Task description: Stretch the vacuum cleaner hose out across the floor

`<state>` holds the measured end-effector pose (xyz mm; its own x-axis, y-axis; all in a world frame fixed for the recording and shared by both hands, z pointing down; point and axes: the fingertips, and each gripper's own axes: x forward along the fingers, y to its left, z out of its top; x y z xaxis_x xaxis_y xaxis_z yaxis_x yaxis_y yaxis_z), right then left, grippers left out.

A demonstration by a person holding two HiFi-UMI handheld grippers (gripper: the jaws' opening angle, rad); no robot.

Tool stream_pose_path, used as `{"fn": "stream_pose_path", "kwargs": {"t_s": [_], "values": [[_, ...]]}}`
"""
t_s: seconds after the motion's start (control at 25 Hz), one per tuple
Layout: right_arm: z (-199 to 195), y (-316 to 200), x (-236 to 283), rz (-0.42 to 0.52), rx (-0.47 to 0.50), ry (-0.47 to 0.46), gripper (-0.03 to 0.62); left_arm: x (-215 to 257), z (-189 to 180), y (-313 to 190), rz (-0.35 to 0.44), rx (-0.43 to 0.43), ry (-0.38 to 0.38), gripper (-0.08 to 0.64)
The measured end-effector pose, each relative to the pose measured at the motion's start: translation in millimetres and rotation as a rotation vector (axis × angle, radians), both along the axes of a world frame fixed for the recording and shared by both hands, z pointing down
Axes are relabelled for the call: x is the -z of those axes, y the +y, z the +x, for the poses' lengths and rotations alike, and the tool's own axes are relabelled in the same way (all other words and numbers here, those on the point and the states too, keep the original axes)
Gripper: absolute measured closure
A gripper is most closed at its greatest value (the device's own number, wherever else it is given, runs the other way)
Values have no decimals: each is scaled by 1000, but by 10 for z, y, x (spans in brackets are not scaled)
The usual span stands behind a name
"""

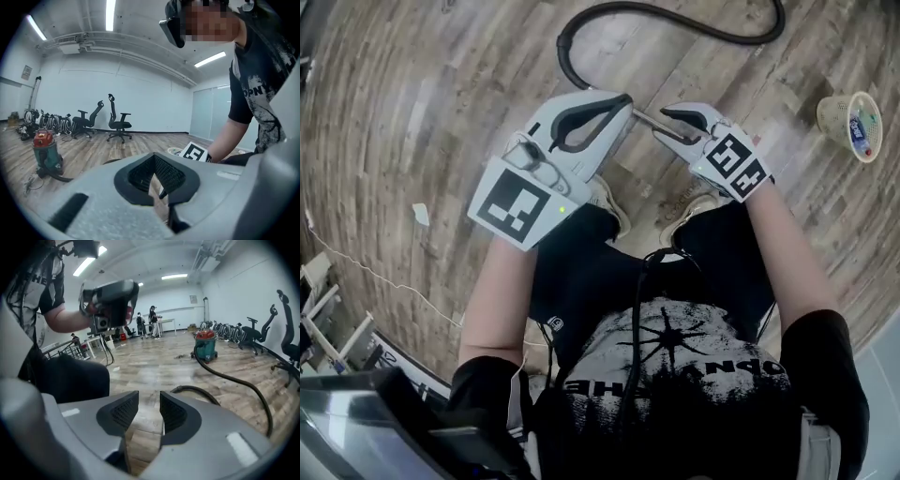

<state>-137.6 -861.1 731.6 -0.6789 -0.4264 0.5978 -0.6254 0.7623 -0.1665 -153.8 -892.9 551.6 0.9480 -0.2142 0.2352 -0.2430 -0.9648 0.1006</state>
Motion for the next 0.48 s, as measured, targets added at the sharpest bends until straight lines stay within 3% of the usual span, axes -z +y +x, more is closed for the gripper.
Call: {"fn": "stream_pose_path", "kwargs": {"t_s": [0.24, 0.48], "values": [[-160, 98, -2295, -121, 76, 164, 374, -1427, 104, -166, 65, -74, -22, 560], [-91, 153, -3781, -236, 140, 396, 337, -1967, 55, -270, 97, -57, -34, 560]]}}
